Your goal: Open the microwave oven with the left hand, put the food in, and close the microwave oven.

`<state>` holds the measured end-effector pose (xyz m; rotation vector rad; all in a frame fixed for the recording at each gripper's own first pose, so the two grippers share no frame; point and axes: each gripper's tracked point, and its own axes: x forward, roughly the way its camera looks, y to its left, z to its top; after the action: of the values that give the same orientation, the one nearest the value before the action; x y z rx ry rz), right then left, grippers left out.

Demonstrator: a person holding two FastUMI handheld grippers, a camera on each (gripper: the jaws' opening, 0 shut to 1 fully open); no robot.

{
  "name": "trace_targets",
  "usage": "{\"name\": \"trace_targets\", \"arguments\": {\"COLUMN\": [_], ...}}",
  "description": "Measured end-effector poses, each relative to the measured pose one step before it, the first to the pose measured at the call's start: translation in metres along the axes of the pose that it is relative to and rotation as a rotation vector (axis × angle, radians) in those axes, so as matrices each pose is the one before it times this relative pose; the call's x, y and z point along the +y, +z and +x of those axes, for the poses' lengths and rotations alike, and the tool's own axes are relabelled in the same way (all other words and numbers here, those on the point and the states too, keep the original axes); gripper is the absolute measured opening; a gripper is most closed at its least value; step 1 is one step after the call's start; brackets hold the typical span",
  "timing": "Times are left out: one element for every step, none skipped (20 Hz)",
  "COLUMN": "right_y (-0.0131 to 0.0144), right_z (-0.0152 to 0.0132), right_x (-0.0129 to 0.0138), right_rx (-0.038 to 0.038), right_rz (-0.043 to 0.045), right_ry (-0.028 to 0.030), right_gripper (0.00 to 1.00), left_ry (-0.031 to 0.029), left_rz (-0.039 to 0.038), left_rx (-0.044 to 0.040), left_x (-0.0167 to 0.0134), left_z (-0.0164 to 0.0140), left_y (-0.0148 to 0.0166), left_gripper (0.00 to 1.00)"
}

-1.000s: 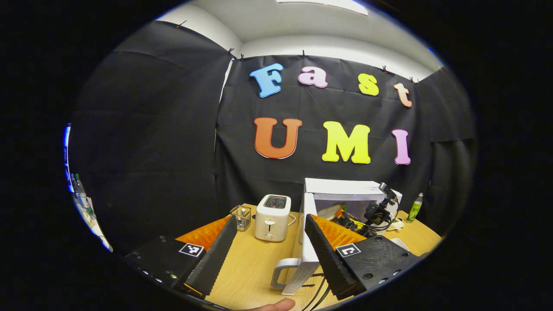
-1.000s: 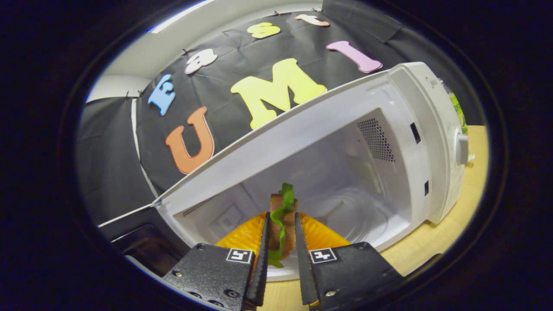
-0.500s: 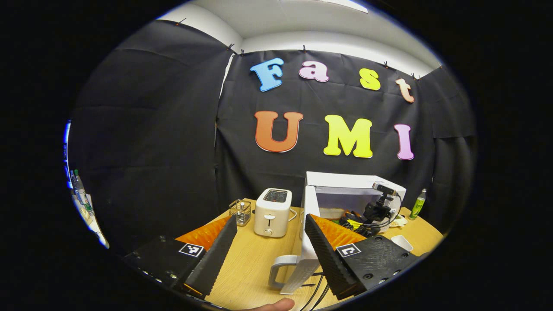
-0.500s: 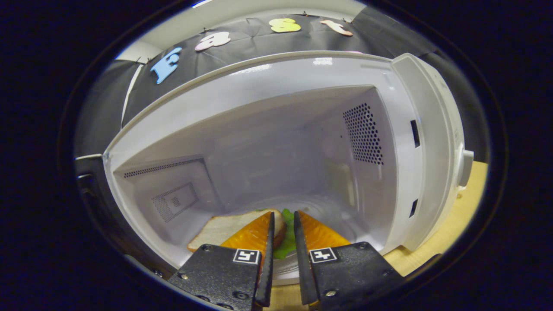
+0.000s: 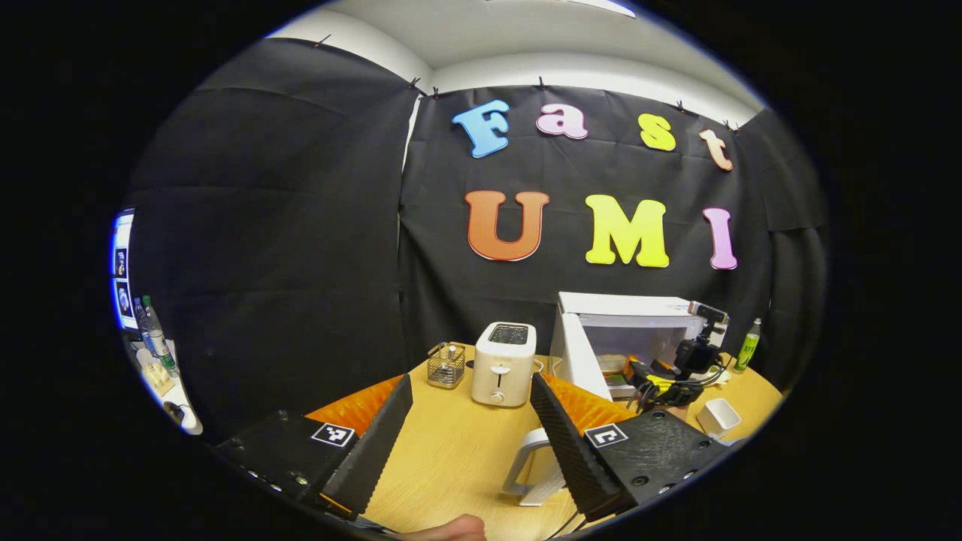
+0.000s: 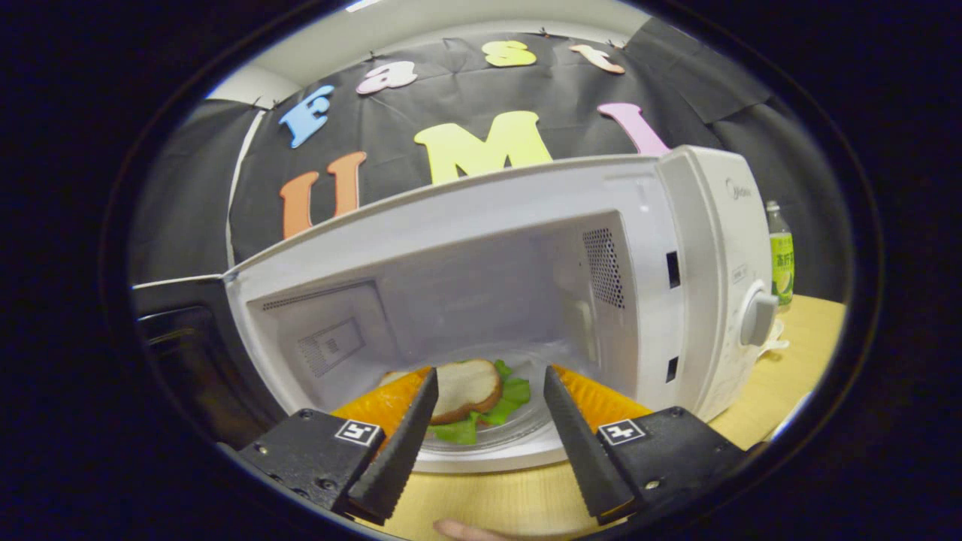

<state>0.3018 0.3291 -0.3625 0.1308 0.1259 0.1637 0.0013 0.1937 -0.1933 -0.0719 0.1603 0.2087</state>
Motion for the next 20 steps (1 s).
{"name": "trace_targets", "arguments": {"right_y": [0.00056,0.00121,0.00135,0.00239,0.00307,0.00618,0.00741,0.01154,0.01263,0.01066,0.00948,0.00759,0.00807,0.00851,0.00552,0.00497,0.00409,0.00366,0.00310,0.00435], "right_z": [-0.00990,-0.01098,-0.01182,-0.01329,-0.01642,-0.01572,-0.01688,-0.01861,-0.01909,-0.01958,-0.01988,-0.02001,-0.01895,-0.01887,-0.01717,-0.01583,-0.01342,-0.01218,-0.01111,-0.01311], "right_x": [0.00287,0.00221,-0.00060,-0.00062,0.00103,0.00093,0.00011,0.00178,0.00298,0.00155,-0.00078,-0.00158,-0.00126,-0.00185,-0.00401,-0.00483,-0.00442,-0.00459,-0.00650,-0.00298], "right_rx": [0.00195,0.00802,0.00589,0.00394,0.00160,-0.00229,0.00010,-0.00606,-0.01188,-0.00907,-0.01008,-0.00501,-0.01115,-0.00906,-0.00622,0.00513,0.00816,0.01725,0.01823,0.01069], "right_rz": [-0.01243,-0.00834,-0.01941,-0.02198,-0.01208,-0.00027,0.00859,0.00357,-0.00114,-0.01464,-0.02862,-0.03816,-0.03558,-0.01668,-0.00161,0.00191,-0.00074,0.00264,0.00926,0.00684], "right_ry": [0.01387,0.01096,0.00433,0.00395,0.01123,0.01029,0.00685,0.01501,0.01887,0.01739,0.01624,0.01317,0.01855,0.01478,0.00419,0.00294,0.00671,0.00076,0.00002,0.01257], "right_gripper": [0.87,0.92,0.92,0.92,0.92,0.92,0.92,0.92,0.92,1.00,0.92,0.91,0.91,0.92,0.92,0.91,1.00,1.00,1.00,1.00], "left_ry": [0.00936,0.00170,0.00843,0.00814,-0.00549,-0.02731,-0.01780,-0.01810,-0.00097,0.01301,0.00436,-0.01085,-0.02213,-0.02121,-0.01015,-0.02796,-0.02176,-0.00990,0.00907,0.01289], "left_rz": [0.01055,0.00972,0.00657,-0.00060,-0.00860,-0.00988,-0.00883,-0.00520,-0.00044,0.00605,0.01294,0.01183,0.00805,0.00547,0.00926,0.01691,0.01099,0.01359,0.01085,-0.00314], "left_rx": [0.01260,0.00702,0.00191,0.00272,-0.00122,-0.00102,0.00347,0.00666,0.00796,-0.00772,-0.00453,-0.01141,-0.01335,-0.01186,0.00122,0.00883,0.00704,0.00883,-0.00040,-0.02230], "left_x": [0.00353,0.00317,0.00414,0.00412,0.00095,-0.00606,-0.00311,-0.00070,0.00169,0.00515,0.00238,-0.00123,-0.00627,-0.00562,-0.00434,-0.00458,-0.00563,-0.00358,-0.00131,0.00259], "left_z": [0.00204,0.00178,0.00136,0.00287,0.00318,0.00106,0.00150,0.00258,-0.00068,0.00314,0.00198,0.00040,-0.00008,0.00552,0.00353,-0.00475,0.00024,0.00022,-0.00054,0.00019], "left_y": [-0.00604,-0.00326,-0.00287,-0.00066,-0.00206,-0.00147,-0.00292,-0.00538,-0.00375,-0.00260,-0.00161,-0.00182,-0.00053,-0.00258,-0.00629,-0.00258,-0.00578,-0.00698,-0.00654,0.00552], "left_gripper": [0.95,0.95,0.95,0.81,0.80,0.82,0.76,0.70,0.56,0.43,0.31,0.25,0.21,0.07,0.00,0.03,0.04,0.04,0.04,0.00]}}
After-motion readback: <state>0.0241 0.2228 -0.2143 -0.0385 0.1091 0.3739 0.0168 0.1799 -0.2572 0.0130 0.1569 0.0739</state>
